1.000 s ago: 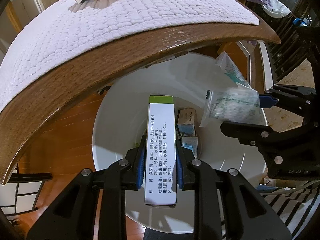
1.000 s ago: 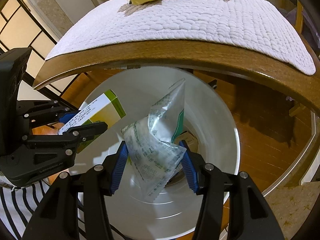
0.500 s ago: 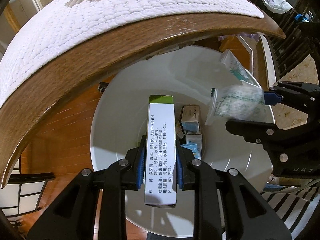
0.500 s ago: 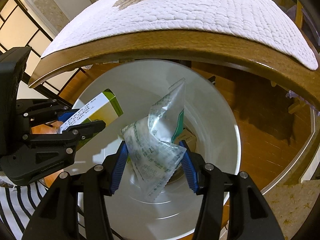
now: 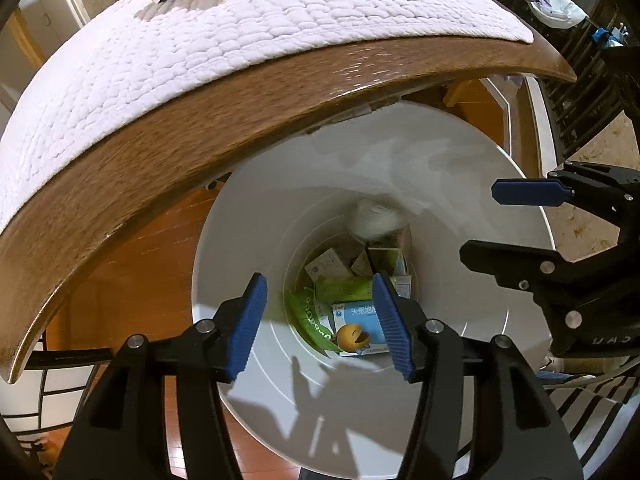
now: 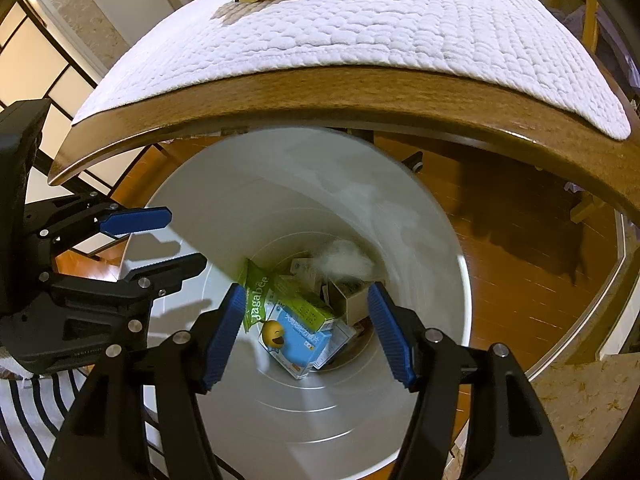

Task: Collect trash
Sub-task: 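Move both grippers back over the blanket toward the remaining boxes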

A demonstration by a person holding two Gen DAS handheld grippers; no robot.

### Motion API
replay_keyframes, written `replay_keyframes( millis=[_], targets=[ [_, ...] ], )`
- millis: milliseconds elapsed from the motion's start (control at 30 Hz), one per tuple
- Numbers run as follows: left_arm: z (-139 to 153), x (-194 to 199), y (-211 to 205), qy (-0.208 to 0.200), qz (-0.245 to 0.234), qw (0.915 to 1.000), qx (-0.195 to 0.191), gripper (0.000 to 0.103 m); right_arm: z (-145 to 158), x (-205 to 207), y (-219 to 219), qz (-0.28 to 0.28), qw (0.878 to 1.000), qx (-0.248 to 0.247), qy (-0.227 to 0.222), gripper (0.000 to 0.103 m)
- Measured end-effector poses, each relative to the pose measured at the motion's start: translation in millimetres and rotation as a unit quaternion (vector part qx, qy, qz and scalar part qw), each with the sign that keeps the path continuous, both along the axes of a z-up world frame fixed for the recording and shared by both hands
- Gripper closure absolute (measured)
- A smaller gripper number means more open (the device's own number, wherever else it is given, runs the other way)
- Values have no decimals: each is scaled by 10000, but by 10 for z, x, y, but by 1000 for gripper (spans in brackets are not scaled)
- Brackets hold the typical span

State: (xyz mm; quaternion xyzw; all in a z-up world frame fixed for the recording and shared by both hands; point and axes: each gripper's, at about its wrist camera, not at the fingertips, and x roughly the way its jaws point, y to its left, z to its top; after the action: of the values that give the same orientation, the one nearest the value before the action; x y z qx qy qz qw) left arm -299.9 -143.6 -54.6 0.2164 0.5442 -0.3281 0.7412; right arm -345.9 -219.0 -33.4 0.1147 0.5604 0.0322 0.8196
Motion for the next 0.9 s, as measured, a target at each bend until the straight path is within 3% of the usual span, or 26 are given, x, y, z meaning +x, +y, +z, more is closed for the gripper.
replay_keyframes(
  millis=[200,400,600,700,900],
  targets=[
    [143,53,130,13,61,9999,-107,47,192,-28,-6,37,9995,-175,-268,40],
    [570,95,274,-234,87,9984,-499,46,724,-4,-112,-36,9937,-462,-1019,40],
    [1047,370,421,-780,375,9919,-929,25,1044,154,-283,-345,9814,-858,-1683,16],
    [1114,583,436,-825,638,9883,-1115,19,1123,341,-375,-362,9776,-983,-1824,13],
    [1203,983,424,-752,1092,9822,-1333,16,1089,747,-612,-495,9745,-1194,-1837,11]
  ],
)
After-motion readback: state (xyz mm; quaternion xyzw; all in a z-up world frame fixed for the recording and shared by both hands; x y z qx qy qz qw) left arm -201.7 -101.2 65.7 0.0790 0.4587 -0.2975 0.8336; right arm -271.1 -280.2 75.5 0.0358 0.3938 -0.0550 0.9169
